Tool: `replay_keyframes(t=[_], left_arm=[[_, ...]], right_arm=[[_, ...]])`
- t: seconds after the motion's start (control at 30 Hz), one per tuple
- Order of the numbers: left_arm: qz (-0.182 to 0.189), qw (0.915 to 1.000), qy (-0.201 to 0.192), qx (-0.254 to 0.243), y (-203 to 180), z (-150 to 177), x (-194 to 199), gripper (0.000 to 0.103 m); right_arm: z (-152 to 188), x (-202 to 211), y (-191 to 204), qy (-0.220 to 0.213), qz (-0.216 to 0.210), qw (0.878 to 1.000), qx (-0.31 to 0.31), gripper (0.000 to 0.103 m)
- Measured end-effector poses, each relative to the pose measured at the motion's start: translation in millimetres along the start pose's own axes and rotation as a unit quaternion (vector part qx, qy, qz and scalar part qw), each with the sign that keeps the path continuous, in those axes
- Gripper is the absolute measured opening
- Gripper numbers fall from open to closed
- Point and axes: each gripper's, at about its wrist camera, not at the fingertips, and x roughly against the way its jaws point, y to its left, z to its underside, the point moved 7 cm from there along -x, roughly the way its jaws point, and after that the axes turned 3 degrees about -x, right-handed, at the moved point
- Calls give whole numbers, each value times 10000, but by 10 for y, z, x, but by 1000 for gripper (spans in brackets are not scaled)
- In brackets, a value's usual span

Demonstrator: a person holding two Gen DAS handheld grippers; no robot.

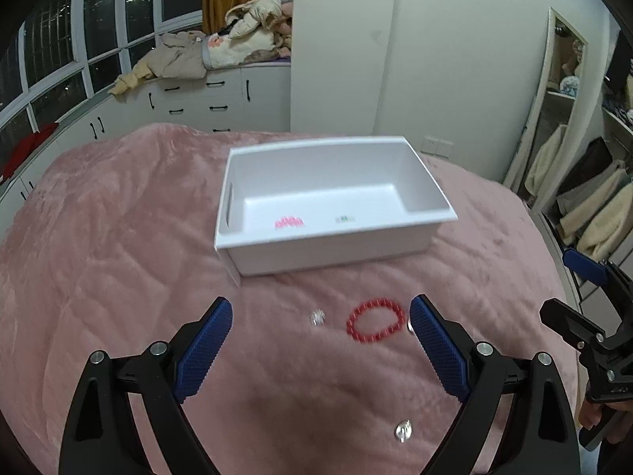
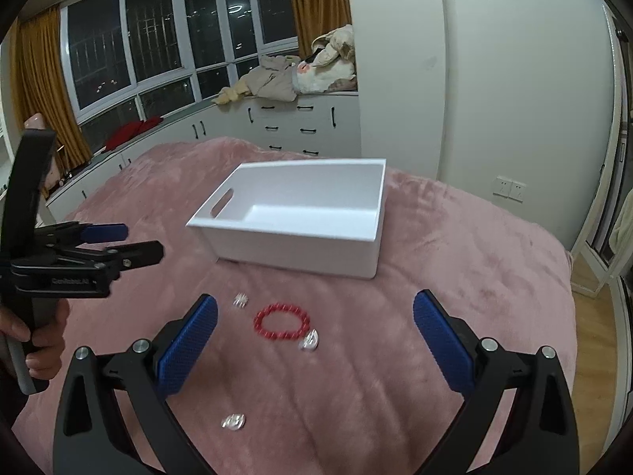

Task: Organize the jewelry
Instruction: 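Grasp the silver starburst charm with left tool while right tool grasps the silver heart charm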

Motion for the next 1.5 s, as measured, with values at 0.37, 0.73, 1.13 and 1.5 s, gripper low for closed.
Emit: replay_keyframes(t=[0.37, 0.73, 1.13, 1.5], left_arm=[[270, 9990, 295, -182, -213, 404, -568, 77], [297, 9968, 741, -87, -154, 468, -1405, 54], [144, 9948, 1005, -53, -6, 518, -1896, 53], [90, 9936, 1118, 140, -39, 598, -1881, 22]], right_arm=[[501, -282, 25, 373, -450, 9982, 91, 64], [730, -1123, -110, 829, -631, 9945, -107, 54], [914, -1582, -160, 1129, -638, 9914, -173, 31], [947, -1449, -146, 1096, -597, 9919, -248, 20]])
